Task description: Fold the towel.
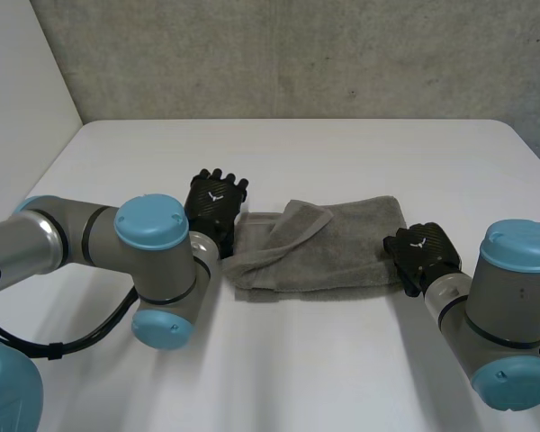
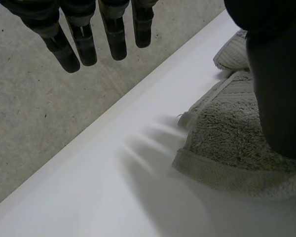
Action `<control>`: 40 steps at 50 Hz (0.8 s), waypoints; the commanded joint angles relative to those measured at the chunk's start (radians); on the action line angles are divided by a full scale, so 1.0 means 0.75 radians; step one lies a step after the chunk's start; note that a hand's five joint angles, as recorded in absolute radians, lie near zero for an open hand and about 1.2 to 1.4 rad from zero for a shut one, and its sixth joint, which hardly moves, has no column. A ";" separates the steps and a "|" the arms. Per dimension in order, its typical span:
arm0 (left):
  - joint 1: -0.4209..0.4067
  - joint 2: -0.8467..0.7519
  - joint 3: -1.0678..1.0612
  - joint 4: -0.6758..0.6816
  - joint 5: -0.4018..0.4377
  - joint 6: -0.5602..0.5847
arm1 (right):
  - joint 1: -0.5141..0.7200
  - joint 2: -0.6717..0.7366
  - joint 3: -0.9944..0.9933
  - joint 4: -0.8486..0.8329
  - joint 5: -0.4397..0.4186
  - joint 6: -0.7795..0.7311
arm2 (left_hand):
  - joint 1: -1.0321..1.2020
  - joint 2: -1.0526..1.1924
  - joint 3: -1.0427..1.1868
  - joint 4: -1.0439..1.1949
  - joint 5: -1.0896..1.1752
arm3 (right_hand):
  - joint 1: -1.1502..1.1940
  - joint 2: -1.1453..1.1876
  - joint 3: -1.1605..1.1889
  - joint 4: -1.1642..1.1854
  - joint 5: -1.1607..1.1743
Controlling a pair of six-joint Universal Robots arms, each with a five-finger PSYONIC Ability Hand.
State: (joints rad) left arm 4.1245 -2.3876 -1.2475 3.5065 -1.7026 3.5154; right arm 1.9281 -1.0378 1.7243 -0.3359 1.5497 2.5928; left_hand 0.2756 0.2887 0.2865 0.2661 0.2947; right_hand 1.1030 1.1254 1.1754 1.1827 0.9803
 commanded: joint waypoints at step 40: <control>-0.059 -0.030 0.062 0.076 -0.016 -0.108 | 0.029 0.001 0.010 0.008 0.008 -0.082 | 0.007 -0.010 -0.007 0.020 -0.251 | 0.282 0.252 0.185 0.176 0.213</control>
State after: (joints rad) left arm 4.0289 -2.4250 -1.1960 3.5158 -1.6020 3.4299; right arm 1.9580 -1.0370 1.7299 -0.3267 1.5459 2.5716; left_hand 0.2763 0.2921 0.2903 0.2661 0.2984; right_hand 1.1341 1.1540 1.1887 1.1961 1.0047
